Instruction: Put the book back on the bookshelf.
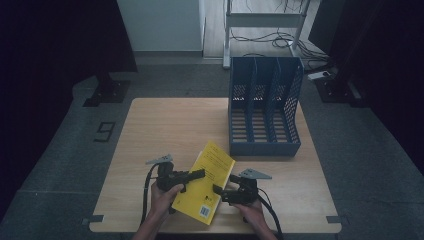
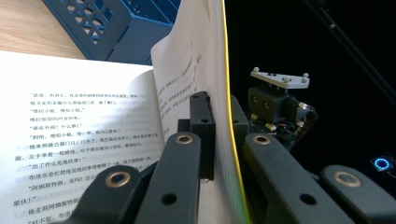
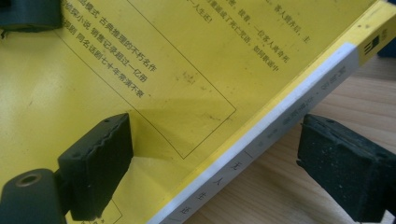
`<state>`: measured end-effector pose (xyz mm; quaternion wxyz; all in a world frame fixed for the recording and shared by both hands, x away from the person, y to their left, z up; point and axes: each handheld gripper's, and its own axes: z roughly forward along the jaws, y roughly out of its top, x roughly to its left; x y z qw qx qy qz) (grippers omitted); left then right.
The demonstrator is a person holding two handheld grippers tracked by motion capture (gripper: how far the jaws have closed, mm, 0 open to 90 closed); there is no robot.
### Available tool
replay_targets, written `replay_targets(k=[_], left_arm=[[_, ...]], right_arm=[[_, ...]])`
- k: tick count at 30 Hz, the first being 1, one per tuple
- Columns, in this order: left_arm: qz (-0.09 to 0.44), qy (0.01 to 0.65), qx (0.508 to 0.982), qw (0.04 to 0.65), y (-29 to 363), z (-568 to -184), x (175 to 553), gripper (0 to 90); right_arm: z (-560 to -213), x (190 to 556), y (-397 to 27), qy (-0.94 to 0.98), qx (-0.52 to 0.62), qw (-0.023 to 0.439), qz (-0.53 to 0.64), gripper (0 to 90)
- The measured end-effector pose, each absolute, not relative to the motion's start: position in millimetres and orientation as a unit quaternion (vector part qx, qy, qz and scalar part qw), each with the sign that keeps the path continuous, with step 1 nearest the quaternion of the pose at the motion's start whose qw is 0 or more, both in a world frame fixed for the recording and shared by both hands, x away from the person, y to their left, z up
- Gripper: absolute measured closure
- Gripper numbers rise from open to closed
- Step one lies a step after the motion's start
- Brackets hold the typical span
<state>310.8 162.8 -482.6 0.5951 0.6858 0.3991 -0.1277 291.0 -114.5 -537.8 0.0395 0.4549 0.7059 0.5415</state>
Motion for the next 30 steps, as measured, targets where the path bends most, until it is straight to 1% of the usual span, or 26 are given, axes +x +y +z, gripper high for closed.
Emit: replay_targets(k=[4, 9, 16, 25, 30], left_arm=[[-0.130, 0.399, 0.684, 0.596, 162.9, -482.3, 310.6, 87.0], [-0.131, 0.397, 0.686, 0.595, 162.0, -482.6, 310.3, 87.0], [-0.133, 0.395, 0.688, 0.593, 160.9, -484.2, 310.6, 87.0], [-0.137, 0.395, 0.688, 0.593, 166.0, -486.9, 313.7, 87.0], [-0.140, 0.394, 0.688, 0.593, 167.7, -487.9, 314.7, 87.1]], right_arm=[[-538.7, 292.5, -114.7, 0.704, 0.455, 0.029, 0.544, 7.3], [-541.2, 294.6, -111.1, 0.707, 0.450, 0.001, 0.545, 3.9], [-541.3, 295.4, -109.0, 0.709, 0.444, -0.009, 0.547, 2.6], [-537.8, 293.1, -114.1, 0.706, 0.445, 0.008, 0.551, 12.3], [-534.6, 290.2, -117.2, 0.700, 0.446, 0.028, 0.556, 16.2]])
